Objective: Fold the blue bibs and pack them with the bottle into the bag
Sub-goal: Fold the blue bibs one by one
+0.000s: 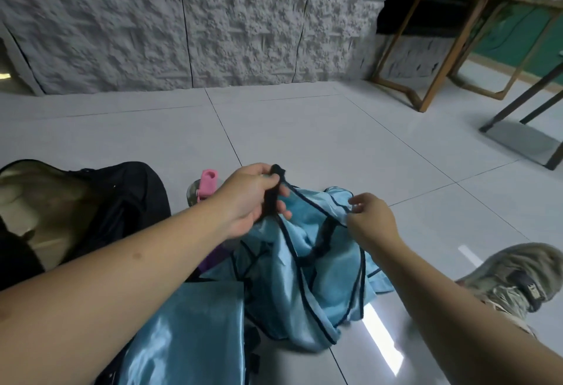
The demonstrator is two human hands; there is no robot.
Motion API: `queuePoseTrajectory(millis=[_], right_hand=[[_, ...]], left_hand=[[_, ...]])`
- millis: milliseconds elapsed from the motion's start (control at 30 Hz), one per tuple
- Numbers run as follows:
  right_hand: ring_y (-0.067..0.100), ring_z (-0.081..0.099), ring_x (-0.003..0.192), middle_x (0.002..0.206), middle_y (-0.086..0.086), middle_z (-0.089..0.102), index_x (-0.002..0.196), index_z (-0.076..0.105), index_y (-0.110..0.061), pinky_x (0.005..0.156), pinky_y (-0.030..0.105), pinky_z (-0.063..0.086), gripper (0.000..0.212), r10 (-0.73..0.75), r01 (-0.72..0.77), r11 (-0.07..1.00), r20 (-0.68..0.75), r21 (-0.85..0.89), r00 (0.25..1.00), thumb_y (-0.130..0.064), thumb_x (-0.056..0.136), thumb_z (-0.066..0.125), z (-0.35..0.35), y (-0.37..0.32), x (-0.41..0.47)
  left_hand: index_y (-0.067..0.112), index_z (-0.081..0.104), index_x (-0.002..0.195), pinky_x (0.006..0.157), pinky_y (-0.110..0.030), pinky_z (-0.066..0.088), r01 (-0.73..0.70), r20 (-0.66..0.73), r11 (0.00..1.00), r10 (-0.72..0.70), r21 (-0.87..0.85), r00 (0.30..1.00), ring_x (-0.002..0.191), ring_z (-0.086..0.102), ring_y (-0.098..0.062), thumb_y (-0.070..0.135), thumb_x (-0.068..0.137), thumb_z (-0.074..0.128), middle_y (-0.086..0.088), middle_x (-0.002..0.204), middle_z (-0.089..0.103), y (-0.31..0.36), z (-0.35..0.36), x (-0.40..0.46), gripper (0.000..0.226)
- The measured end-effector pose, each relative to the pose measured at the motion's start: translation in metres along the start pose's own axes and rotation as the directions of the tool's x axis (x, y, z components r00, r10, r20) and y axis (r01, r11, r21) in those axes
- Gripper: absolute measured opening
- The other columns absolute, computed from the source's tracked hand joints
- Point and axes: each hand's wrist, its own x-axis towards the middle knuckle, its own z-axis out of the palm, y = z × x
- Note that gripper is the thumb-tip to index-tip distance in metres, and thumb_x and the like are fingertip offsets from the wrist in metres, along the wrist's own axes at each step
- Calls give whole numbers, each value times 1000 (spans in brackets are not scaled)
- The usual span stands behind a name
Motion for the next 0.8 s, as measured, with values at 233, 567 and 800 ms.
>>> queuePoseTrajectory(millis=[233,567,800], right_hand=[[32,60,72,80,21,62,86,72,-5,67,41,49,67,-5,-389,843,729,371,685,-69,93,55,6,-42,-26],[29,63,58,83,19,65,104,53,-5,44,27,47,8,-44,-476,679,678,559,734,-11,107,48,-12,-36,-25],[5,28,32,73,6,57,100,57,-12,31,17,24,13,-163,-538,603,752,588,639,-22,105,51,-18,-19,-19]], left_hand=[[19,52,99,55,-24,51,-201,414,801,-64,565,908,53,64,-15,2,106,45,-1,74,64,-53,37,-28,19],[8,75,80,65,-18,42,-139,138,723,61,677,989,67,54,-5,23,93,73,7,70,63,-87,-13,-5,21],[16,60,119,74,-40,63,355,-173,859,-313,368,934,91,71,-25,19,89,70,-9,105,72,-116,-30,13,31]])
